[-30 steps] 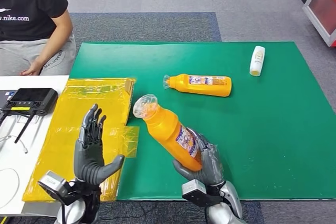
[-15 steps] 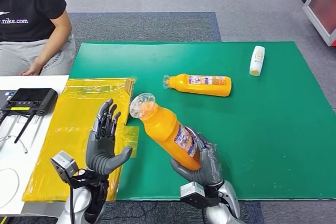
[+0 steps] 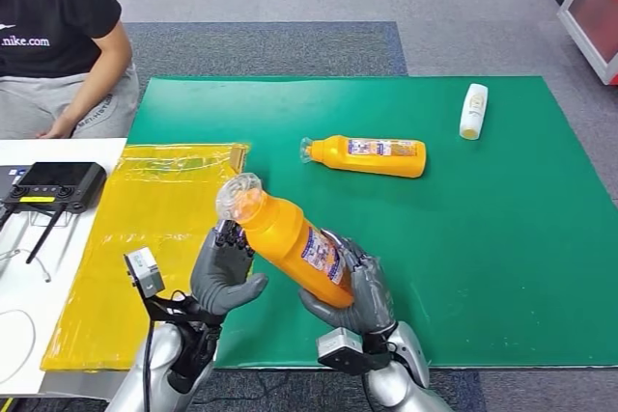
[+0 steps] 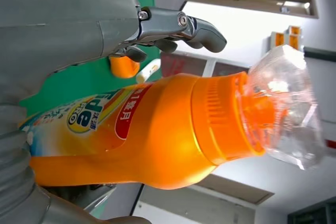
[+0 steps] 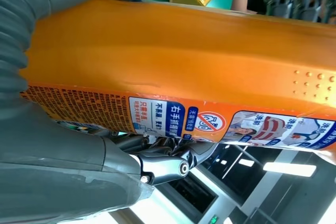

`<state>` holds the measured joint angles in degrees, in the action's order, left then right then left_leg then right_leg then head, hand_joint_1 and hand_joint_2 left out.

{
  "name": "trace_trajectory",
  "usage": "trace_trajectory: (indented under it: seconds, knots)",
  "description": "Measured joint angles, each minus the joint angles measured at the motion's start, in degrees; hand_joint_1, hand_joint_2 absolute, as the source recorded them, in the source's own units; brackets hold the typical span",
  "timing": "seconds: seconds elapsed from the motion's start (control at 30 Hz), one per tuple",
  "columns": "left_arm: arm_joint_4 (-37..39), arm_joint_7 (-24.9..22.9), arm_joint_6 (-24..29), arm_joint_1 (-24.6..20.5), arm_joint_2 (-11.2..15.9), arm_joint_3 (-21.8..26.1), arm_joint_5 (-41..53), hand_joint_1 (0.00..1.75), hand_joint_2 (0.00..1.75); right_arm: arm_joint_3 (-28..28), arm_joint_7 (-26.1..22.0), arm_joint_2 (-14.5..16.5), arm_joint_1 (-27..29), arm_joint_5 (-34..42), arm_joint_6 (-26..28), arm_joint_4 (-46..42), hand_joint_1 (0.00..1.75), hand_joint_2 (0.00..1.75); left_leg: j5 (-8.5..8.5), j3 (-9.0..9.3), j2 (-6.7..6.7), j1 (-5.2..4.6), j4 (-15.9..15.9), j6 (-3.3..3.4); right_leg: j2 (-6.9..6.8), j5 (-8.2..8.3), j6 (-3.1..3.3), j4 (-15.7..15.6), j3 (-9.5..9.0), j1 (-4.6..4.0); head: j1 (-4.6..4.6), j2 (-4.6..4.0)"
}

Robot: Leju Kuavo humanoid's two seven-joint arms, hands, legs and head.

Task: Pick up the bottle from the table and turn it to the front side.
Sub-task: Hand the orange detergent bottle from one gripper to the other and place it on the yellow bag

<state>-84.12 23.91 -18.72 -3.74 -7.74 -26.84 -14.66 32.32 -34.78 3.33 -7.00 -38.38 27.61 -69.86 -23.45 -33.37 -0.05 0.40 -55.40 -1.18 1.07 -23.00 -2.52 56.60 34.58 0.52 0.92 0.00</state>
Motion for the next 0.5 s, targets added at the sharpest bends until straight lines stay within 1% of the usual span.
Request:
trace_trajectory:
  seconds: [0.27, 0.5]
  knots:
    - [3.0, -0.8, -1.6, -2.6, 0.3, -0.4, -2.4, 0.0, 1.75, 0.9, -0.3, 0.7, -1.3, 0.5, -0.1, 1.3, 1.61, 1.75, 0.02, -0.02, 0.0, 0.01, 0.0, -0.02, 0.0, 0.0, 0.0, 0.0, 0.02, -0.01, 0.0, 0.0]
    - [4.3, -1.3, -1.8, -4.2, 0.3, -0.6, -2.7, 0.0, 1.75, 1.7, -0.6, 1.2, -1.9, 0.8, 0.0, 1.8, 1.58, 1.75, 0.02, -0.03, 0.0, 0.0, 0.0, -0.02, 0.0, 0.0, 0.0, 0.0, 0.03, 0.0, 0.0, 0.0]
